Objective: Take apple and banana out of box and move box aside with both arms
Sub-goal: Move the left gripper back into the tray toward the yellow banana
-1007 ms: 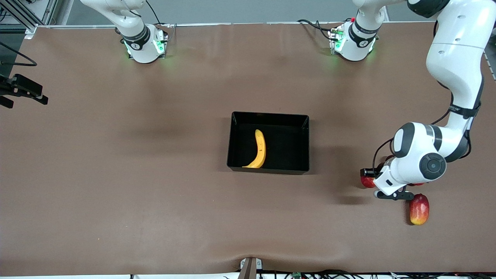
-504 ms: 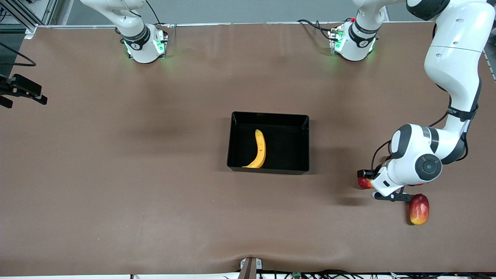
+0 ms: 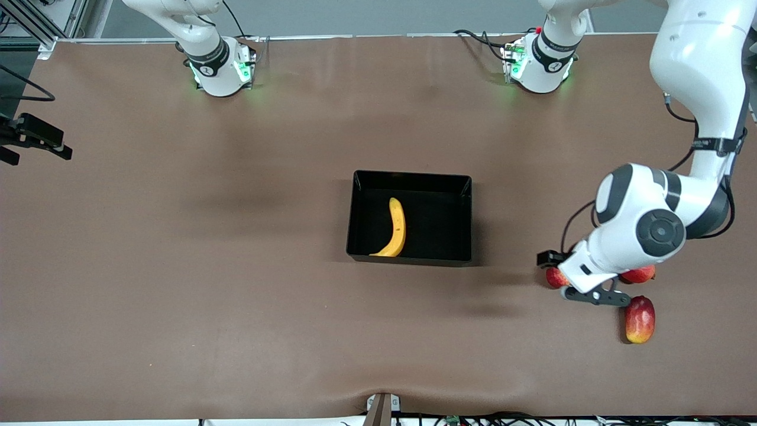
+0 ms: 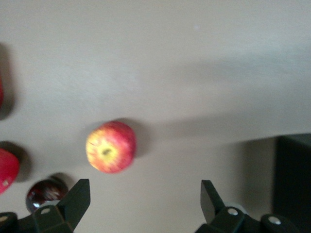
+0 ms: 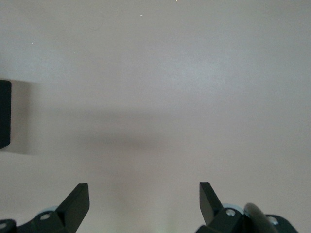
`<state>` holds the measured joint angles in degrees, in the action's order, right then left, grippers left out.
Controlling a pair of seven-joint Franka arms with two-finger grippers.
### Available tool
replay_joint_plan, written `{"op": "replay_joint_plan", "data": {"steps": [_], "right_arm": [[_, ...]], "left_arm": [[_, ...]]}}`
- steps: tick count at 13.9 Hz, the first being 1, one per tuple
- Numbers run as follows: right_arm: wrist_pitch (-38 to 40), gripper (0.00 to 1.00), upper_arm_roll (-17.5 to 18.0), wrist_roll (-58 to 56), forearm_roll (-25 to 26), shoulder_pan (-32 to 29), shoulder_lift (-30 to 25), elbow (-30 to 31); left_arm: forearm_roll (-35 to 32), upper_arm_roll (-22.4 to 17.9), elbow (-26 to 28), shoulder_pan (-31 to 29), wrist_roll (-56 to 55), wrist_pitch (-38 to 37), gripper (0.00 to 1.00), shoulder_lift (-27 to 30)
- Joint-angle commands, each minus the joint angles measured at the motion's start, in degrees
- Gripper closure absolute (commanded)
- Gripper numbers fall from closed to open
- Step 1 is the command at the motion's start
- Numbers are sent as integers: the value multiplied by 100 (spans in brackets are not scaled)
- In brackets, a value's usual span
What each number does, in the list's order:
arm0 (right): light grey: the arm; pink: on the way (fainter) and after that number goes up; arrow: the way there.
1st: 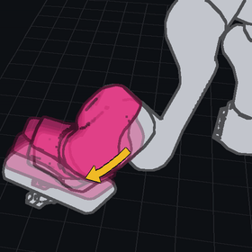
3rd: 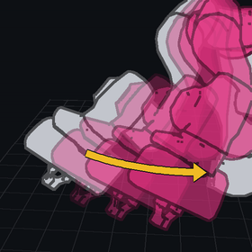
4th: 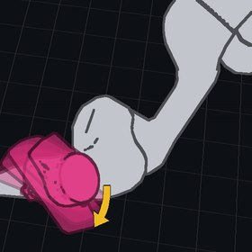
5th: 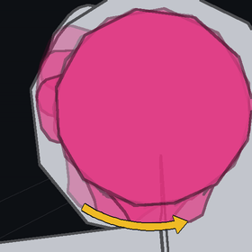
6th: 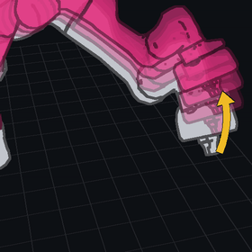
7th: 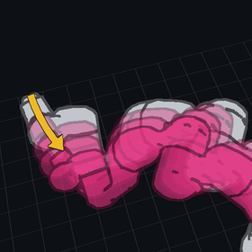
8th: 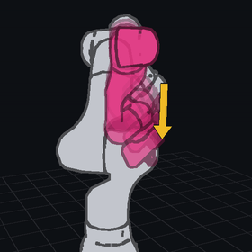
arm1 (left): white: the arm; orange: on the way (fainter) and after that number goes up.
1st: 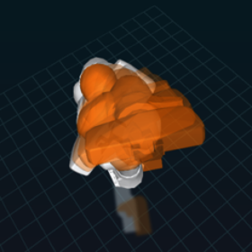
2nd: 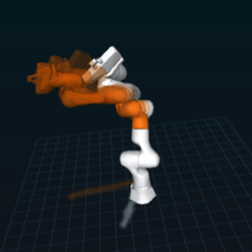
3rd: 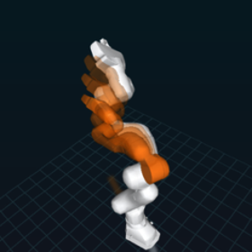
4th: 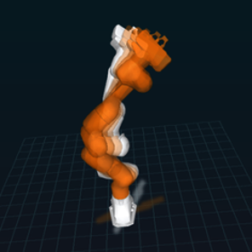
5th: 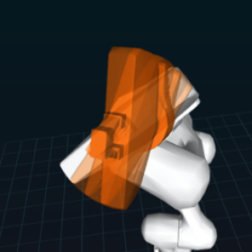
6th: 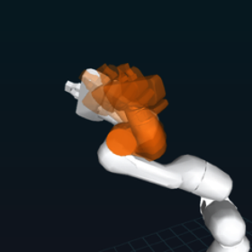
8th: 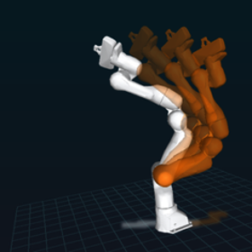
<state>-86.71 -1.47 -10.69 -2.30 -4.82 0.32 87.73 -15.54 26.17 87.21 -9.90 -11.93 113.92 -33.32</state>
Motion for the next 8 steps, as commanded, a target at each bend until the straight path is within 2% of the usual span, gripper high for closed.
{"op": "replay_joint_plan", "data": {"steps": [1, 4, 8], "right_arm": [[14, 0, 16, 15, -95, -54, 3, -28], [14, 0, 16, 15, -95, -45, 3, -28], [23, 0, 7, 15, -95, -80, 12, -28]], "left_arm": [[-72, 309, -46, 181, -615, -300, 0, 124], [-99, 591, -46, 610, -1538, -300, 0, 115], [-256, 556, -72, 1559, -2206, -81, 0, -139]]}}
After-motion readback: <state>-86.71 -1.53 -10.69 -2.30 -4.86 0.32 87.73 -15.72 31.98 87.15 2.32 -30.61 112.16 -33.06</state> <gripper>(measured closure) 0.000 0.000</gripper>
